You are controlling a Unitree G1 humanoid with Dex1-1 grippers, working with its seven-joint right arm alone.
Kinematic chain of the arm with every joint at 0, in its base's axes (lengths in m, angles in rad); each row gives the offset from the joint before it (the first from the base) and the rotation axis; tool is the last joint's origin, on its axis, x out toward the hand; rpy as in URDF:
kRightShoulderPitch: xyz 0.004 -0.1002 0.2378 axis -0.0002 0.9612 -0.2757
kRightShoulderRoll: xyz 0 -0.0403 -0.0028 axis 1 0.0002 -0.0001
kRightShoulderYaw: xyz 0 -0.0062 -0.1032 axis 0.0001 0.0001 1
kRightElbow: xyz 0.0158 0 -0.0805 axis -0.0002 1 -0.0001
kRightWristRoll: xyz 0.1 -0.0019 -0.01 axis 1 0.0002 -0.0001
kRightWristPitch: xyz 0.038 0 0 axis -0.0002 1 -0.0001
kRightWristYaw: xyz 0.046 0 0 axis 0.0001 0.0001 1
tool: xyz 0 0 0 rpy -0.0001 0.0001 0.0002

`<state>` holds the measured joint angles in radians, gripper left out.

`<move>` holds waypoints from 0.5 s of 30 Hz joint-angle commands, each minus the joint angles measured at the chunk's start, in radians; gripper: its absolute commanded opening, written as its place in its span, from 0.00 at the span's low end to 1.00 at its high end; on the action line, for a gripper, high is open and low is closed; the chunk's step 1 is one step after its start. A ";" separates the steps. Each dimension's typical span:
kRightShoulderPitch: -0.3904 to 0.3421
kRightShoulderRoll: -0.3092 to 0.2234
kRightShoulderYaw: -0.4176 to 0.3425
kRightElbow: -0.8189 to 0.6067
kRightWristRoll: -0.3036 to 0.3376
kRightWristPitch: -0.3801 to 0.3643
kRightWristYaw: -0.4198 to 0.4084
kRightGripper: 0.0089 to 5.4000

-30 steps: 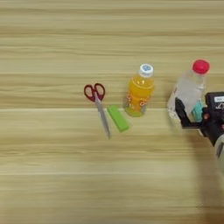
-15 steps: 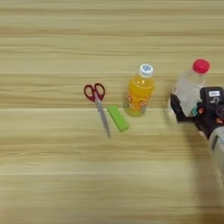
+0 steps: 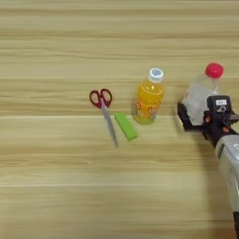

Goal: Move the objects on the table

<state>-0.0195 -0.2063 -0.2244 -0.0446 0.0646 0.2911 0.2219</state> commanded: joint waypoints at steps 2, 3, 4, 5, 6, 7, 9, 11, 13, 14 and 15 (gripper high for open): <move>-0.087 -0.027 -0.017 0.041 0.010 -0.096 -0.018 0.99; -0.092 -0.027 -0.019 0.056 0.010 -0.109 -0.020 0.99; -0.096 -0.026 -0.020 0.066 0.013 -0.117 -0.020 0.99; -0.100 -0.027 -0.019 0.074 0.013 -0.130 -0.019 0.99; -0.103 -0.027 -0.019 0.079 0.014 -0.139 -0.019 0.99; -0.106 -0.026 -0.019 0.082 0.015 -0.144 -0.020 0.99; -0.114 -0.026 -0.020 0.096 0.017 -0.158 -0.021 0.99; -0.119 -0.027 -0.020 0.103 0.018 -0.168 -0.021 0.99; -0.122 -0.026 -0.018 0.097 0.020 -0.171 -0.022 0.99; -0.123 -0.024 -0.017 0.093 0.021 -0.171 -0.023 0.99; -0.125 -0.025 -0.015 0.094 0.021 -0.173 -0.023 0.99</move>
<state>-0.0741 -0.2060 -0.2312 0.0938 0.0742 0.1623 0.2079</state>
